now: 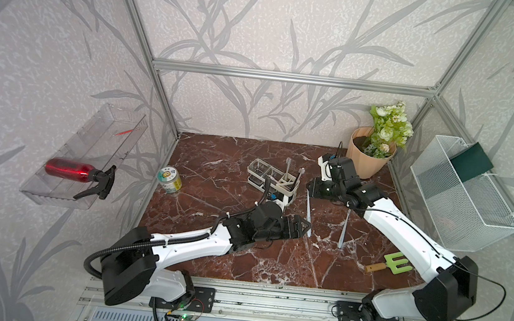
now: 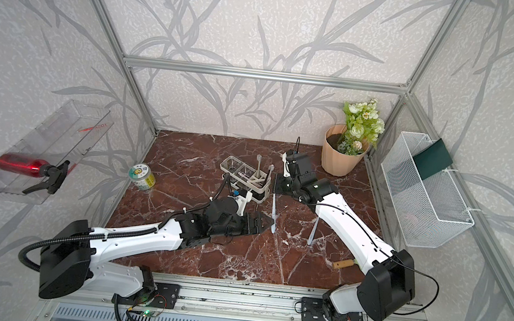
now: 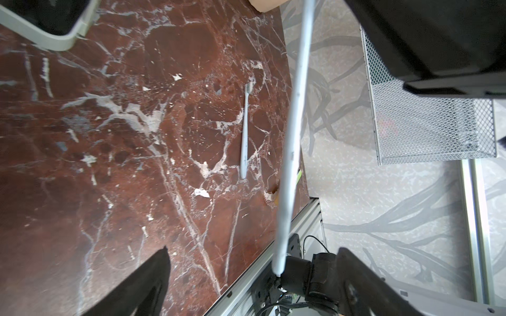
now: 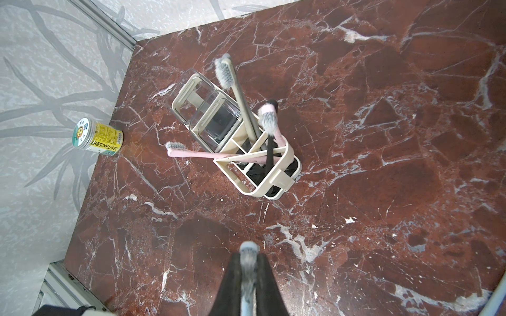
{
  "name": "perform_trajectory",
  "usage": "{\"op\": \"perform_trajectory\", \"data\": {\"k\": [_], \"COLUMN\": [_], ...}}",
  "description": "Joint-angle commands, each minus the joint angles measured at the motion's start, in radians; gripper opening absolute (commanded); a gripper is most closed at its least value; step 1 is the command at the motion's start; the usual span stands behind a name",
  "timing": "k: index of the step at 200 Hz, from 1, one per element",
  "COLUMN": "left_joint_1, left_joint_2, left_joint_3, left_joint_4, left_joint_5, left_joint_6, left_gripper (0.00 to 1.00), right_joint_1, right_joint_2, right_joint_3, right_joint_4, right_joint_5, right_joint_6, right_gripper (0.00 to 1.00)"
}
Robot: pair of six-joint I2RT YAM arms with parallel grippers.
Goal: Place the toothbrush into the toothbrush holder
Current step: Pick up the toothbrush from the center of the board.
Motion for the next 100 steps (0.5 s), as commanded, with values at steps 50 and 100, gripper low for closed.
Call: {"op": "perform_trajectory", "data": {"k": [50, 100], "left_joint_1": [-0.04, -0.042], "left_joint_2": [0.109, 0.102], "left_joint_3": [0.08, 0.063], "left_joint_4": [0.114, 0.113], "left_joint_5": [-0.006, -0.014], "left_joint_6": [-0.063, -0.063], "left_gripper": [0.75, 0.57], "right_joint_1": [0.025, 0.024], "right_joint_2": [-0.013, -0.019], "right_joint_3": [0.029, 0.016], "right_joint_4": [0.021, 0.042], "right_joint_5": [0.005, 0.023], "right_joint_6": [0.028, 0.027], "right_gripper": [0.0, 0.0]}}
